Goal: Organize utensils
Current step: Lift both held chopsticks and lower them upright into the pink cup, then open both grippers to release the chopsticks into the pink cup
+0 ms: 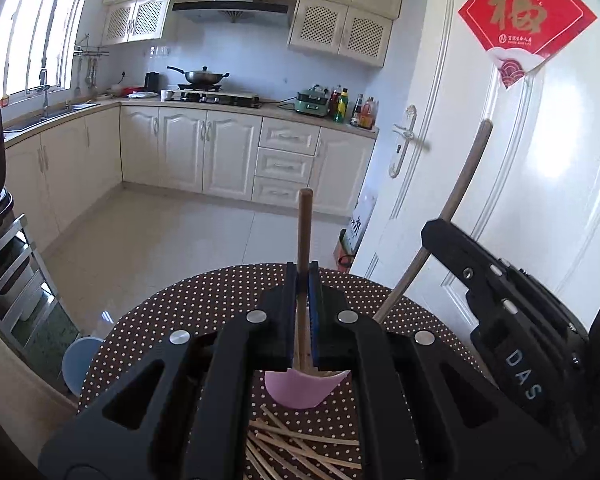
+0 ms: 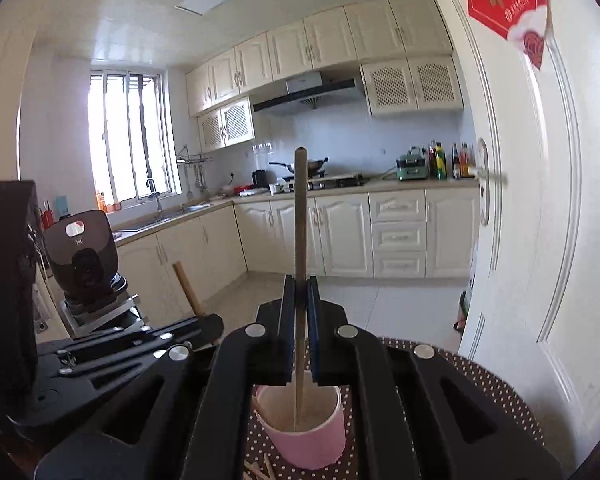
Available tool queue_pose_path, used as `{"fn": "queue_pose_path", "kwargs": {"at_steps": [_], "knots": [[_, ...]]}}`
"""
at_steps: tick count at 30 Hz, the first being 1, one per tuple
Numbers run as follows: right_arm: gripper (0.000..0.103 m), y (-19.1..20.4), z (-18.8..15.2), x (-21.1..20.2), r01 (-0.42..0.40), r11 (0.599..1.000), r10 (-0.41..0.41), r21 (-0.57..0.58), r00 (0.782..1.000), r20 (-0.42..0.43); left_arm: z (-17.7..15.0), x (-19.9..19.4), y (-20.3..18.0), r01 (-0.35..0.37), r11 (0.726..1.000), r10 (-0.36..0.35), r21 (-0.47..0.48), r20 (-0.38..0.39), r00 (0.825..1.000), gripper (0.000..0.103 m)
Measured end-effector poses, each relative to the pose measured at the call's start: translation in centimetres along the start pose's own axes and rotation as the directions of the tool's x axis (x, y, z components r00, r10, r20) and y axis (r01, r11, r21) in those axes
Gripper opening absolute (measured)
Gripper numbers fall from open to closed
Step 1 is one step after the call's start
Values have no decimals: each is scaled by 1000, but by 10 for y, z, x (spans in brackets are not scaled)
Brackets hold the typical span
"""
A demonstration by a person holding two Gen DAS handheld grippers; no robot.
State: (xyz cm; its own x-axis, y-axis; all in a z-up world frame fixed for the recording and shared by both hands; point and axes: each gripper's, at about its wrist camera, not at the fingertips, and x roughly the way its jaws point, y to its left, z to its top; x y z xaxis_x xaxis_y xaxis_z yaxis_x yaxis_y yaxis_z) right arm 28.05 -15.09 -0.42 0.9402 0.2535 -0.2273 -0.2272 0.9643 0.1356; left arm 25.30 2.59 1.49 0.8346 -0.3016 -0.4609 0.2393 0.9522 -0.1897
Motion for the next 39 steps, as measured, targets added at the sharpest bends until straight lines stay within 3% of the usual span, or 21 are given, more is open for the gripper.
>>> {"fn": "queue_pose_path", "kwargs": {"at_steps": [2,3,6,14,19,25,34,39], "knots": [[4,-2,-1,0,-4,1000,4,14,1000,-13,0,-2,1,-3,1000,3,-8,-11,1000,8],[4,-2,-1,0,-5,1000,6,15,1000,-20,1,-2,1,-8,1000,8,-8,-15,1000,14],[5,-2,-1,-3,-4,1000,5,25,999,-36,1,-7,-1,-44,999,44,-7,2,999,53],[8,-3,2,-11,-8,998,12,56,997,-76,-5,-21,1,-73,997,73,-7,-13,997,54],[9,-1,6,-24,-2,998,7,62,997,-81,-9,-38,6,-92,996,92,-10,-9,996,60],[22,-1,7,-47,-1,997,6,72,997,-77,-18,-61,16,-109,994,109,-22,-18,994,63],[27,14,-22,-72,-50,998,55,36,985,-164,-53,-71,33,-110,993,104,-35,-144,984,63],[28,20,-42,-72,-66,997,74,44,972,-224,-78,-52,43,-95,994,77,-60,-258,963,63]]}}
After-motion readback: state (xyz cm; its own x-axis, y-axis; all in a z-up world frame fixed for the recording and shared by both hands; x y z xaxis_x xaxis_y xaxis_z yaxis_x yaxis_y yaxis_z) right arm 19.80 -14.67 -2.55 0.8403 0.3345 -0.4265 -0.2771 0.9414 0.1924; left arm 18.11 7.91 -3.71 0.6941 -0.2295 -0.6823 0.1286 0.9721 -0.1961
